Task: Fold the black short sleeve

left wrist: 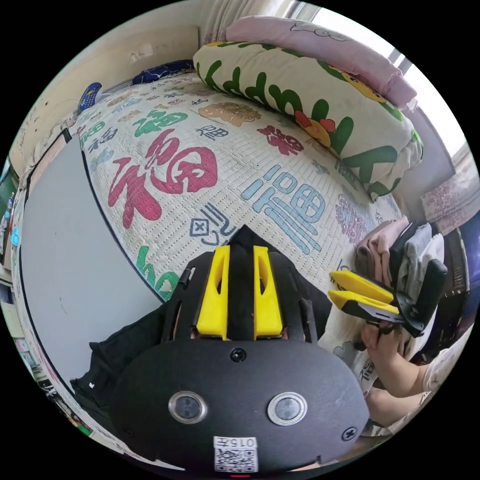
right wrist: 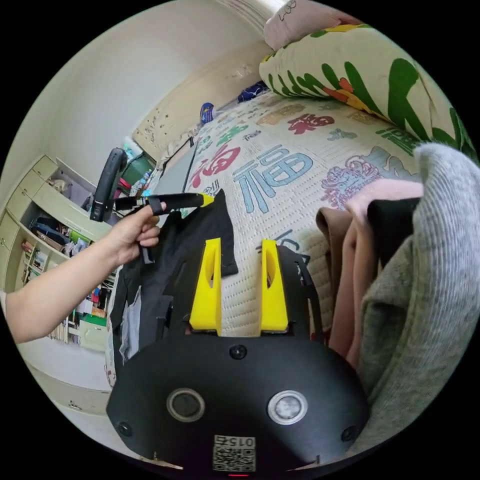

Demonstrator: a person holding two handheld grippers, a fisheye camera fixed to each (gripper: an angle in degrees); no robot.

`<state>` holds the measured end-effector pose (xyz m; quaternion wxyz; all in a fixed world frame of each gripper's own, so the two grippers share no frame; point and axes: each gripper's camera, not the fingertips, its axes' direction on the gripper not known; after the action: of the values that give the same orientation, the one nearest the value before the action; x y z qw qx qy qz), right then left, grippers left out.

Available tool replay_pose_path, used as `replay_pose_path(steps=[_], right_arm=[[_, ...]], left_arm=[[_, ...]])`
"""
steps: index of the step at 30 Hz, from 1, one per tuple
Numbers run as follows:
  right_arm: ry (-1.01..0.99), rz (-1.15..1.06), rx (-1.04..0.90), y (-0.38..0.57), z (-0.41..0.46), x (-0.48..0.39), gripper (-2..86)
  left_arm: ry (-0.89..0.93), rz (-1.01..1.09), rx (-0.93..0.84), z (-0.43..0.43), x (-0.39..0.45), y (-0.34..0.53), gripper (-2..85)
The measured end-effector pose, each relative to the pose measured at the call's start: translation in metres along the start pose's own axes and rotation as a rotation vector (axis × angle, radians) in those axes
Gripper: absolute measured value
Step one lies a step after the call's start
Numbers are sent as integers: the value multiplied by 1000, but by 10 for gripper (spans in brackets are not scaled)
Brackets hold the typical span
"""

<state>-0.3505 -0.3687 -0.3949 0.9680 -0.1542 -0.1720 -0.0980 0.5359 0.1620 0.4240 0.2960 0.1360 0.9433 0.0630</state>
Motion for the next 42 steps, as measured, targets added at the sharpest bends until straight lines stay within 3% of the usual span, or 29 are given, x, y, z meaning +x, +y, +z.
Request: replay_pose_path(steps=[6, 9, 13, 16, 19, 23, 28, 29, 34, 39, 42], right_arm=[[130, -113, -171, -11, 41, -6, 85], [-29, -129, -282, -6, 62, 5, 18], [100, -74, -268, 15, 72, 29, 5], [130, -33, -285, 27, 87, 45, 5], [168, -69, -308, 38, 104, 54, 10], [206, -114, -374, 59, 123, 68, 37], [226, -196, -470, 102, 136, 78, 57], [241, -216, -494, 115, 138, 80, 58], [295, -285, -609, 176, 155, 83, 55], [356, -387, -769, 239, 202, 70, 47], [391, -467, -828, 266, 234, 54, 41]], left_arm=[[-78, -68, -151, 12, 79, -109, 74], [-90, -38, -115, -10, 132, -156, 27], [-69, 60, -89, -28, 218, -223, 28], [-65, 17, -74, -42, 256, -264, 51], [90, -181, 94, -108, 275, -279, 78], [346, -533, 272, -213, 297, -212, 83], [570, -972, 170, -234, 333, -78, 4], [657, -1021, 226, -238, 350, -58, -2], [894, -1063, 282, -238, 418, -45, -8], [1223, -1090, 494, -245, 473, -76, -8], [1244, -1124, 492, -260, 512, -112, -9]])
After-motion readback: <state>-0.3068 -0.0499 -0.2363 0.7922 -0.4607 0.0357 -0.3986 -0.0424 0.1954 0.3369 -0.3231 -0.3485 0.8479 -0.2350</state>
